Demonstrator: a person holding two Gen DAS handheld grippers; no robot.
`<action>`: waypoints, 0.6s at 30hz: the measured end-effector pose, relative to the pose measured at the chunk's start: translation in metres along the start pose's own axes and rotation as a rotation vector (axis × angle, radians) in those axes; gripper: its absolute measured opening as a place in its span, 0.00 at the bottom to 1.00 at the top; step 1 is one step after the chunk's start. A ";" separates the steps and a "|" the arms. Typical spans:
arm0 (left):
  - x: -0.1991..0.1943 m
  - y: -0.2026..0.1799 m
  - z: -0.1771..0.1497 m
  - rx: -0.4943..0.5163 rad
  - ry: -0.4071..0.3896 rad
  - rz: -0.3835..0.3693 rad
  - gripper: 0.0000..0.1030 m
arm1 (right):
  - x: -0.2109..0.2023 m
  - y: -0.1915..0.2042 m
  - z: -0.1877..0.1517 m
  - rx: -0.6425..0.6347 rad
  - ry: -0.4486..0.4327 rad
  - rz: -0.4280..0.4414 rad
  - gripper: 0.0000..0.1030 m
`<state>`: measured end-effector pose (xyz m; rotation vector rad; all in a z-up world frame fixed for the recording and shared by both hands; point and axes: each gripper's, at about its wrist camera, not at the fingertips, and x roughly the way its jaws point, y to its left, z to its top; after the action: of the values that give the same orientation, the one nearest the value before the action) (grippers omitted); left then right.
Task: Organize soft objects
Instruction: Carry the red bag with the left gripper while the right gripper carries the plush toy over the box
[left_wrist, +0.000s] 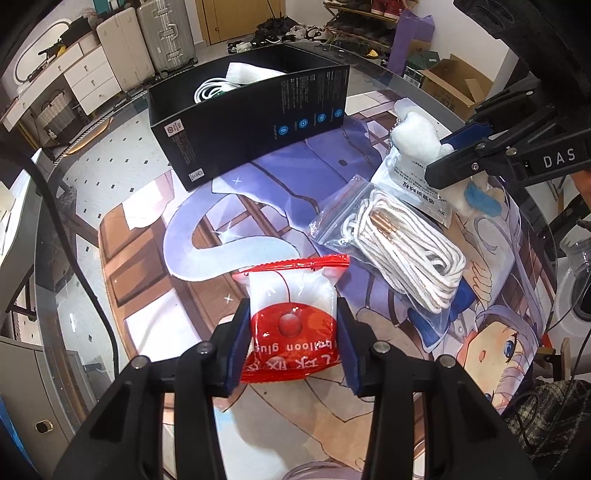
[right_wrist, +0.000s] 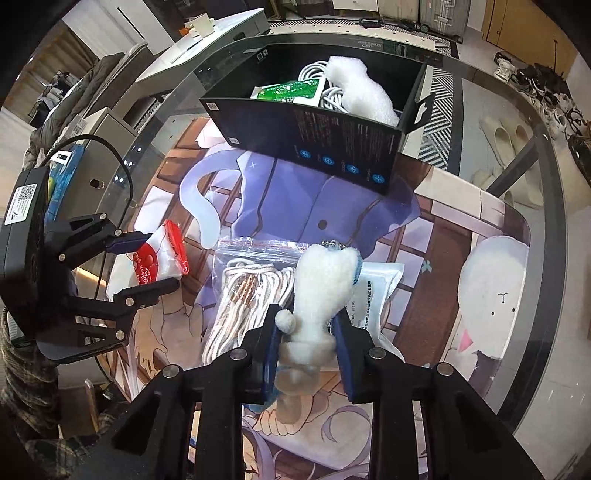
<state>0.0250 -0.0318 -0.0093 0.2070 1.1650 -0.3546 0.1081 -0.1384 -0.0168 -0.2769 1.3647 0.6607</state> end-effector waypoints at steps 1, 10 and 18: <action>-0.001 0.000 0.002 -0.002 -0.002 0.001 0.40 | -0.002 0.001 0.001 -0.002 -0.007 -0.001 0.26; -0.020 0.009 0.019 -0.022 -0.048 0.032 0.40 | -0.015 0.013 0.019 -0.030 -0.064 0.023 0.26; -0.031 0.020 0.039 -0.049 -0.085 0.058 0.40 | -0.025 0.018 0.036 -0.056 -0.100 0.047 0.26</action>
<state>0.0552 -0.0210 0.0338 0.1809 1.0802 -0.2806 0.1251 -0.1114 0.0185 -0.2540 1.2617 0.7433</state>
